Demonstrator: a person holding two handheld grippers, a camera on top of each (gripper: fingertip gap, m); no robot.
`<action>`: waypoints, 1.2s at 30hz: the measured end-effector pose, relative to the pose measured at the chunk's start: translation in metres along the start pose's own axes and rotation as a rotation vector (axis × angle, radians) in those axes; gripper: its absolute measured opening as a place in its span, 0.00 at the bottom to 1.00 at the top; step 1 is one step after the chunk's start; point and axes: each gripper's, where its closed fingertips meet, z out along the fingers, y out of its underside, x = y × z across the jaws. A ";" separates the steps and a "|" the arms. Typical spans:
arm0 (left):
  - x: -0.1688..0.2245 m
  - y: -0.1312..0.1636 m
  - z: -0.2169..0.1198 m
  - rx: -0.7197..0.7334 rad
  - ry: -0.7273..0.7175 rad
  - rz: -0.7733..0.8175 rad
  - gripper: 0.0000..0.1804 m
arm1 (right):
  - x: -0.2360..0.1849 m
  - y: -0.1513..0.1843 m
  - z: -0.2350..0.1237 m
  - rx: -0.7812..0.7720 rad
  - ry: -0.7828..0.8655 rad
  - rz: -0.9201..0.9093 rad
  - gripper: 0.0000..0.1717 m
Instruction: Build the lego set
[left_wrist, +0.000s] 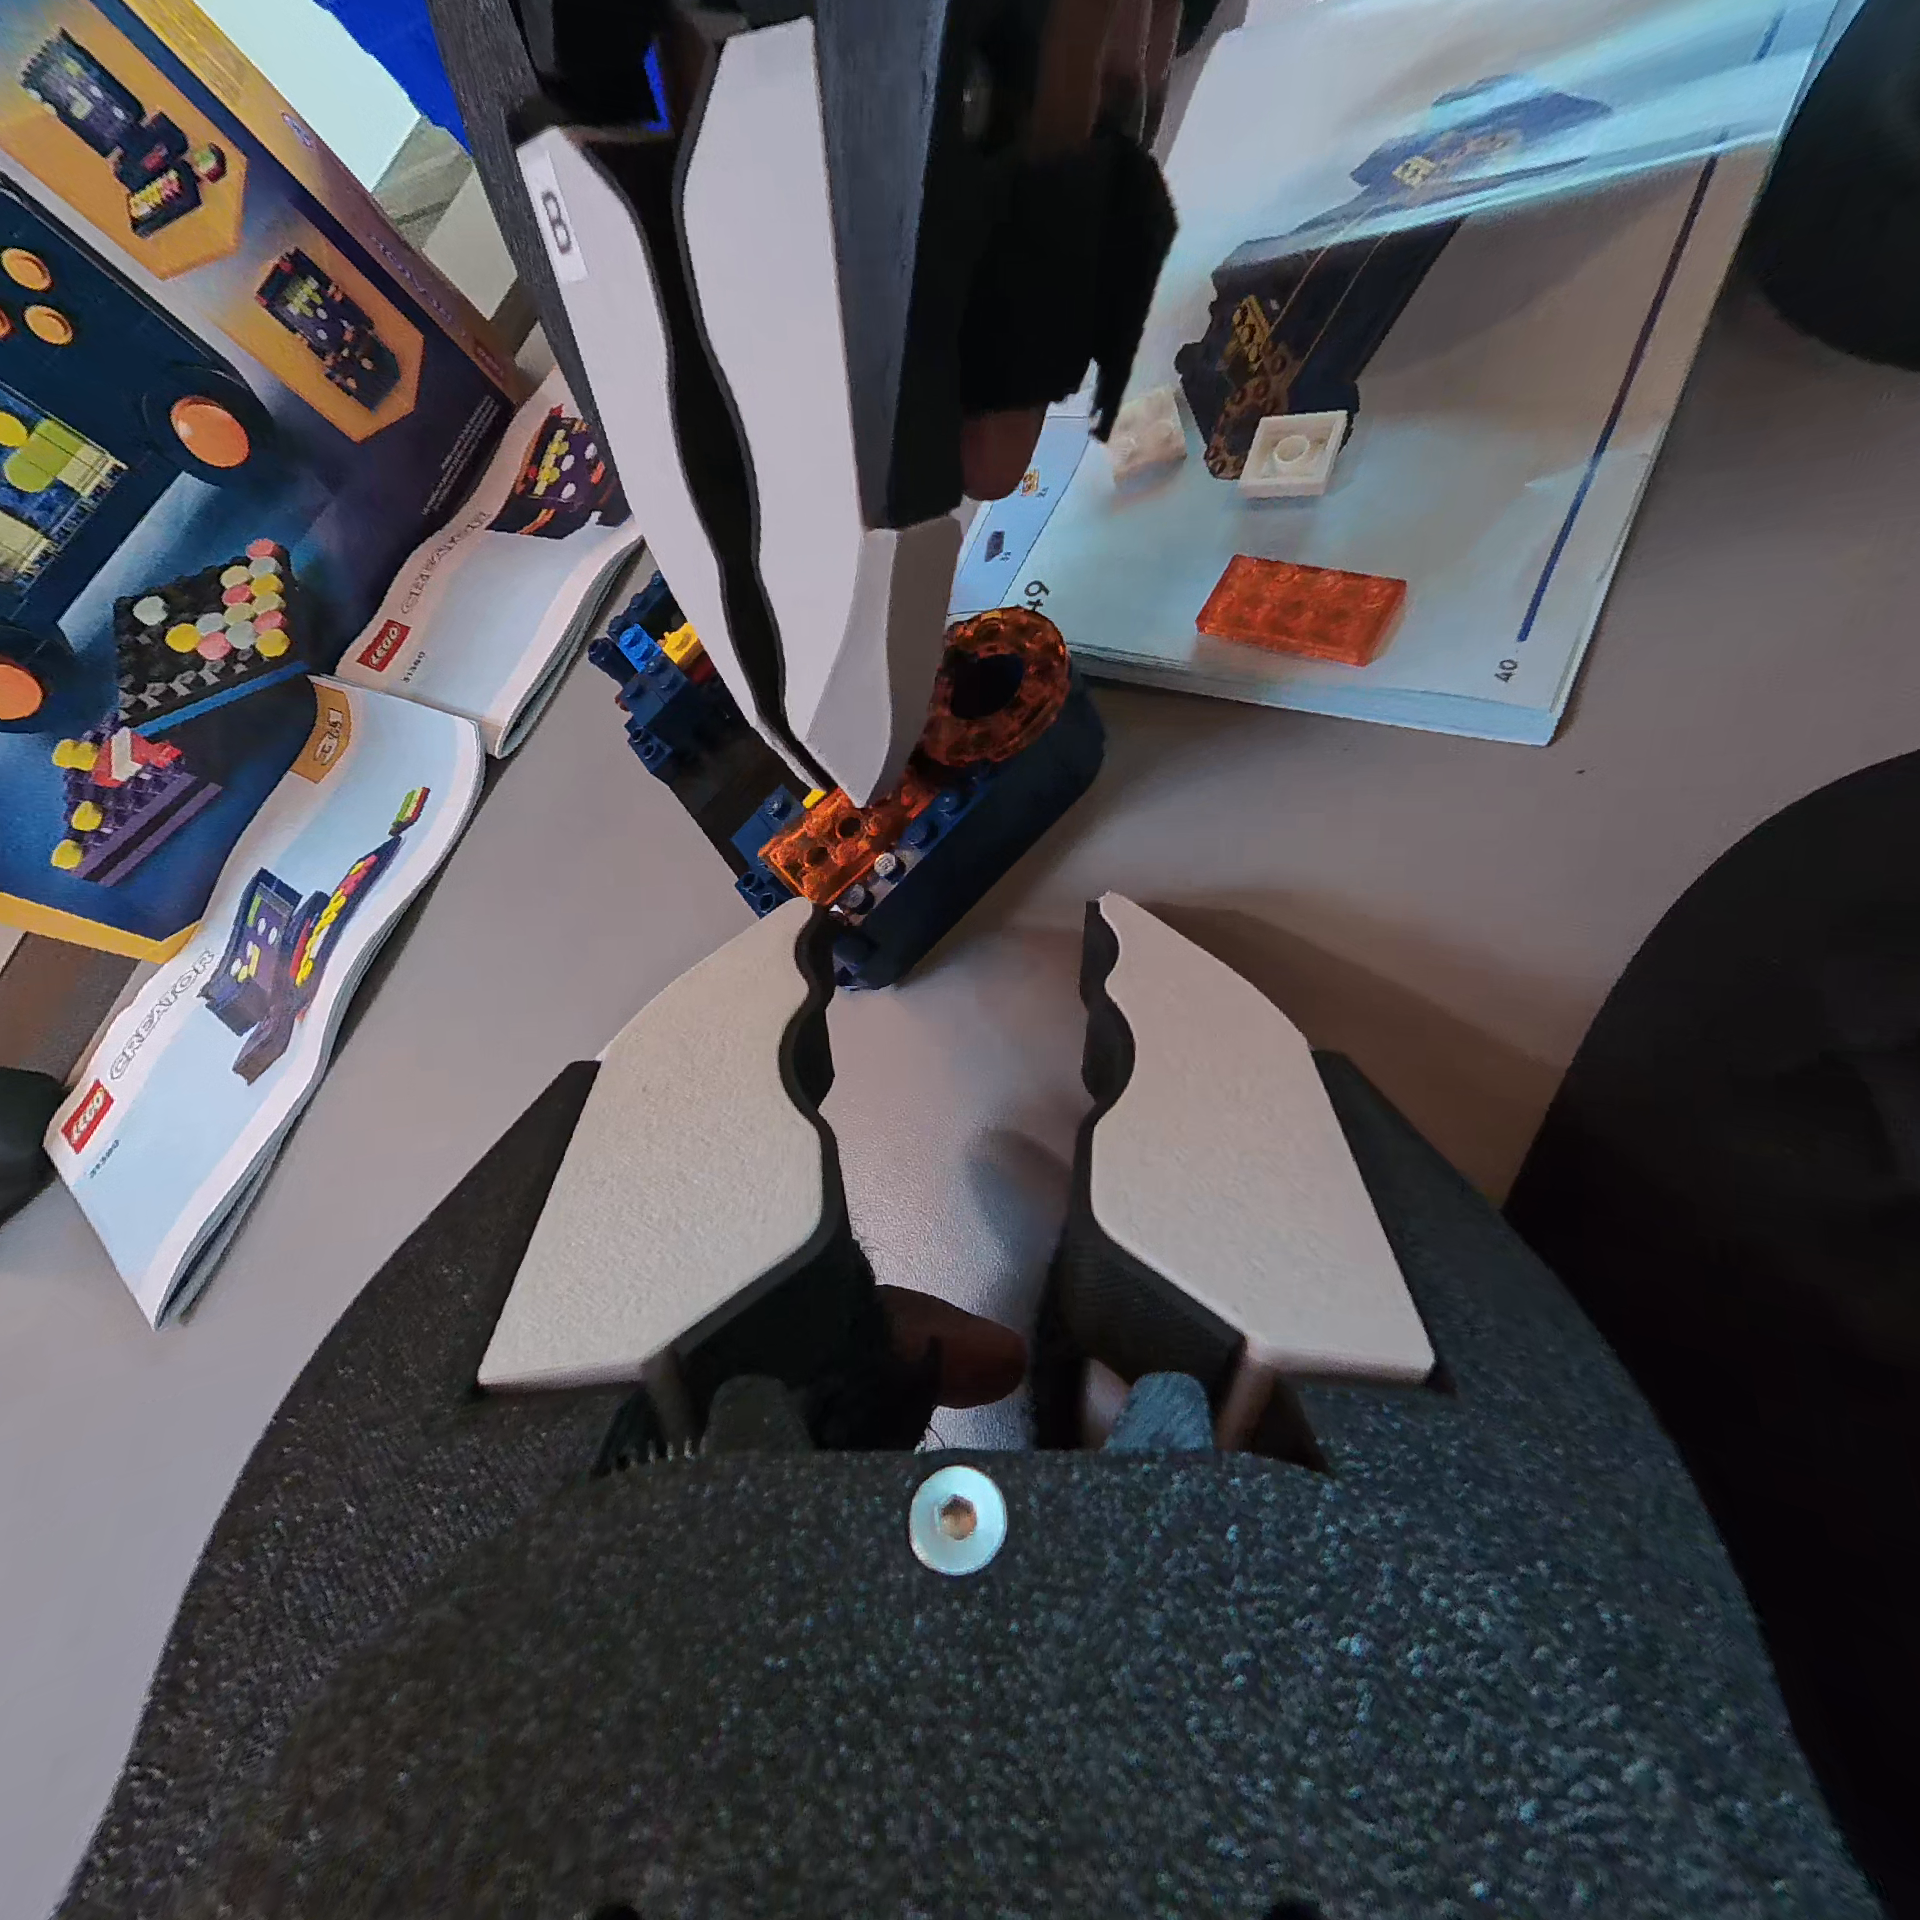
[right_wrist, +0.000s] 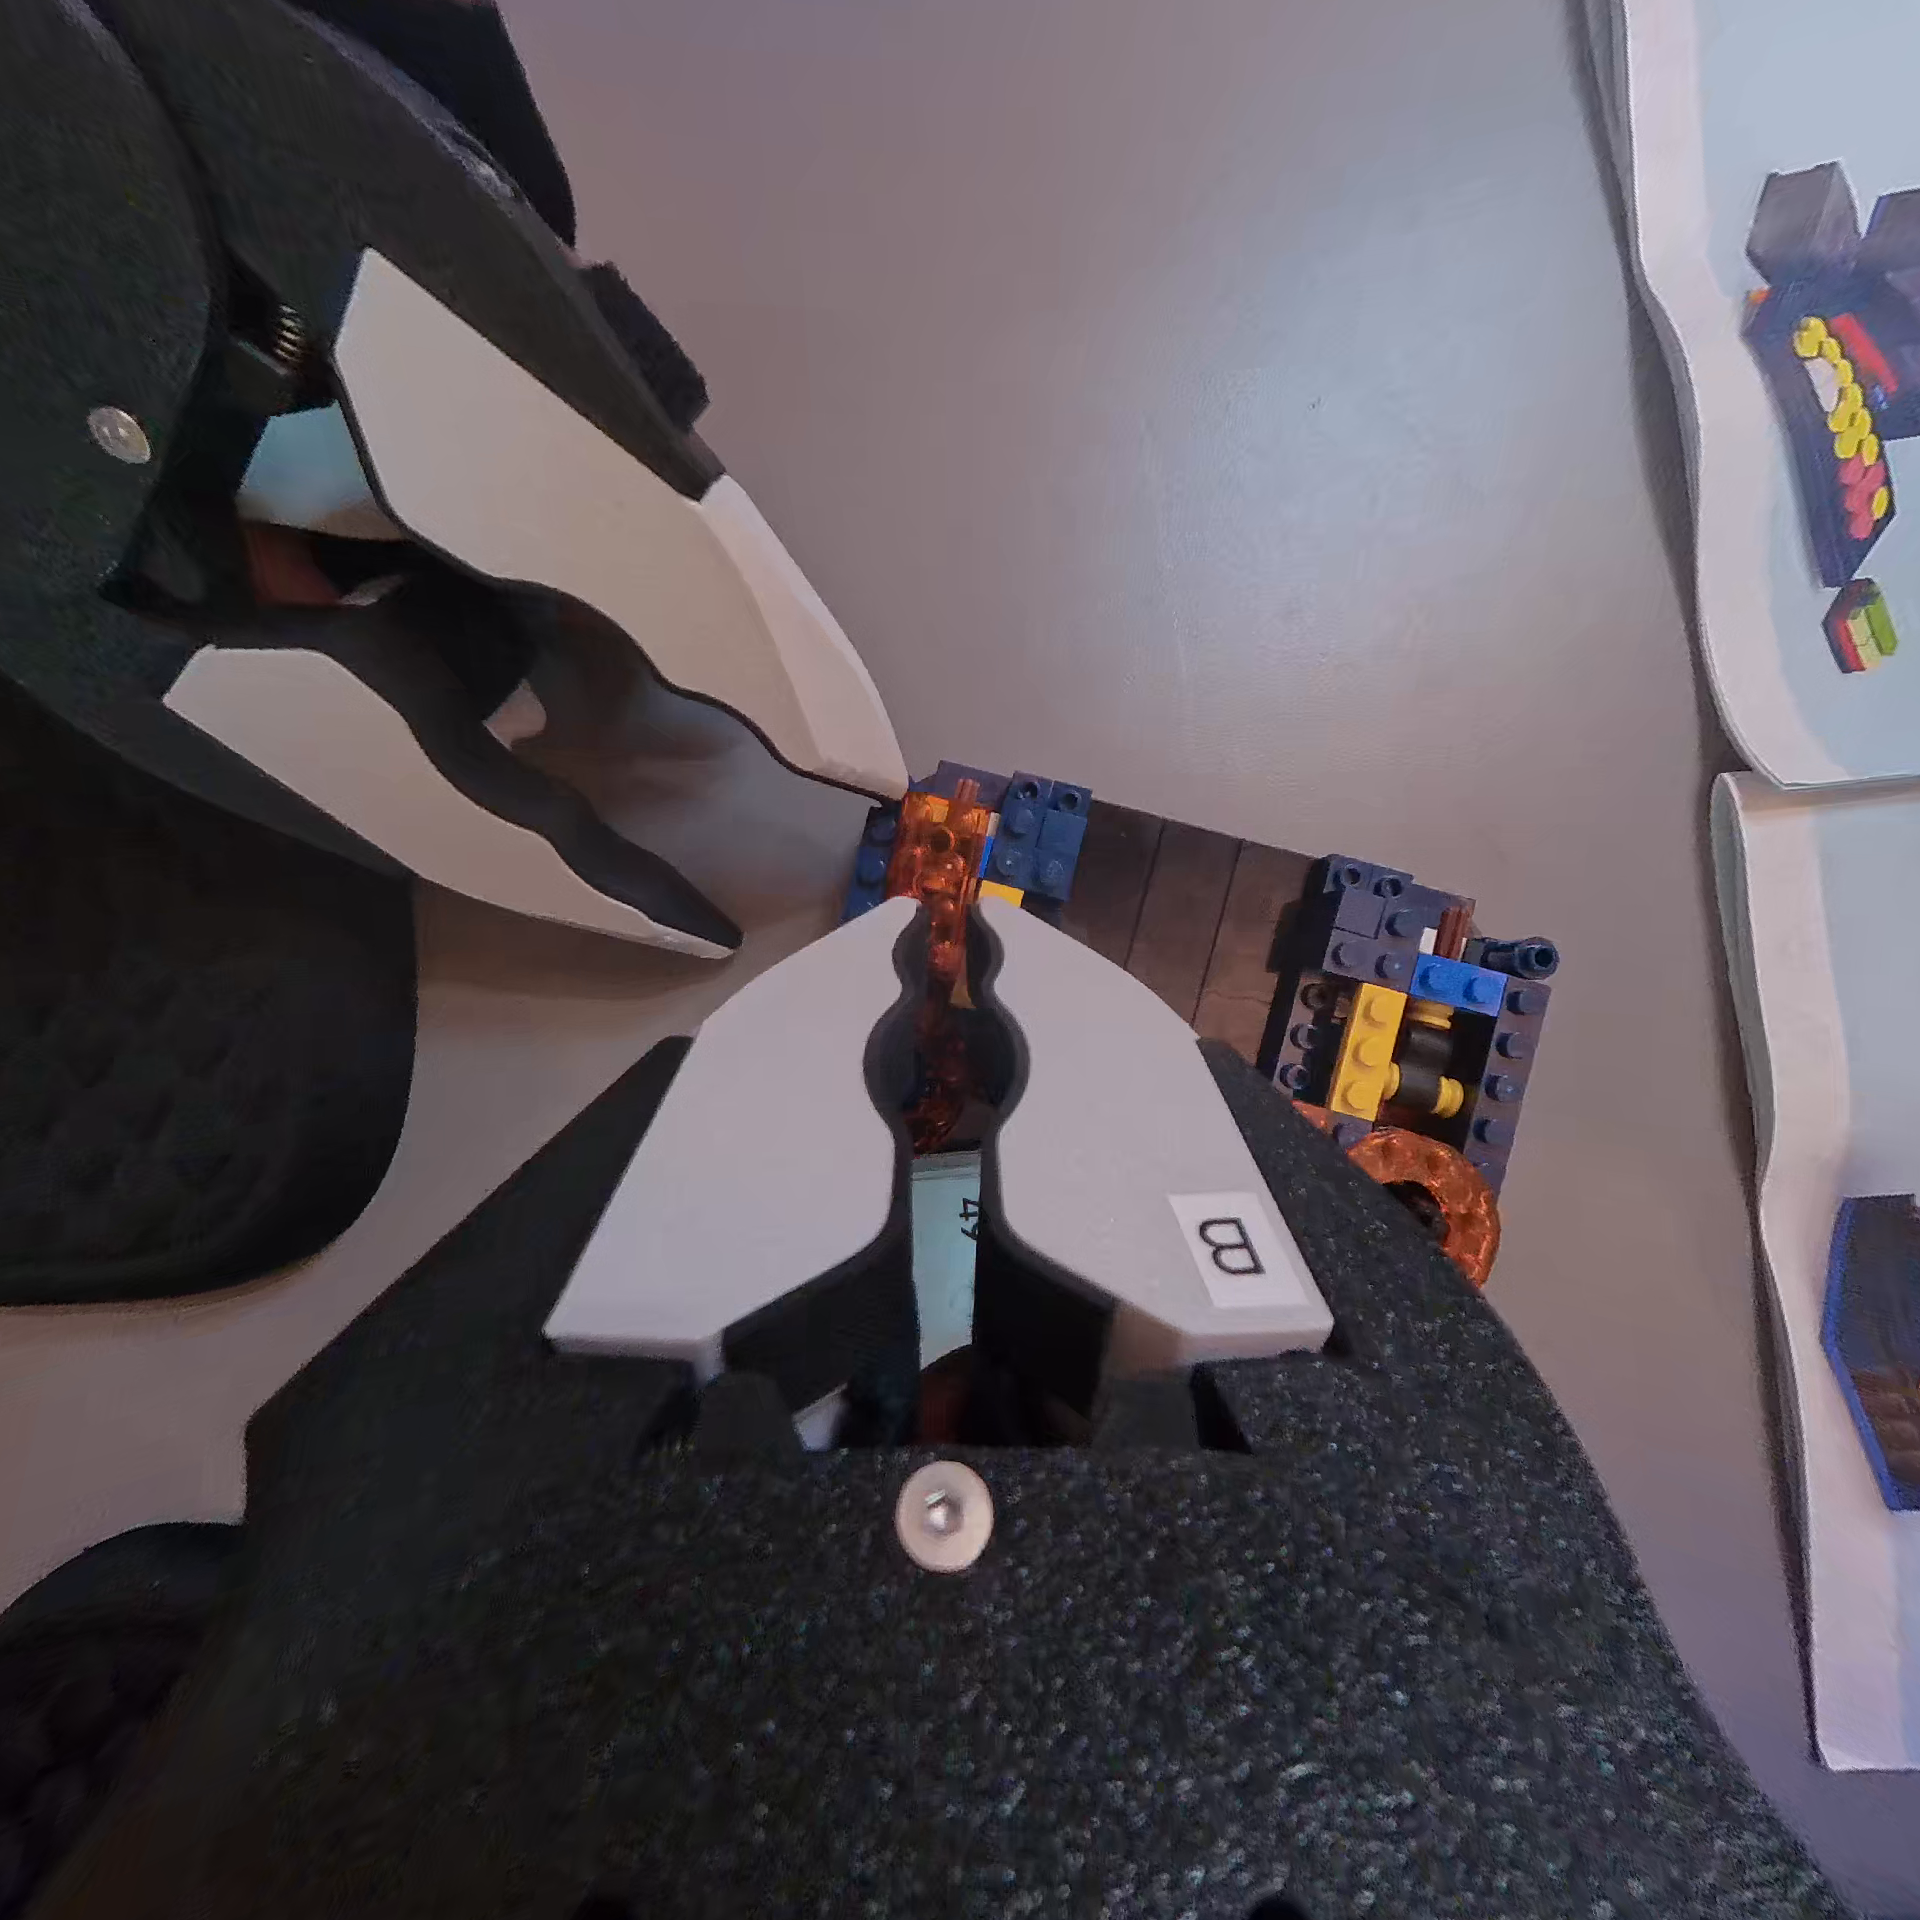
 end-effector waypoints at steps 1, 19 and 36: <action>0.000 0.000 0.000 0.000 0.000 0.000 0.25 | 0.000 -0.001 0.000 0.007 -0.013 0.012 0.03; -0.004 -0.002 0.003 0.014 0.028 -0.047 0.30 | -0.003 -0.004 0.006 0.024 0.113 -0.002 0.15; -0.014 0.001 -0.001 0.023 0.021 -0.141 0.23 | 0.003 -0.016 -0.027 0.148 0.029 0.070 0.03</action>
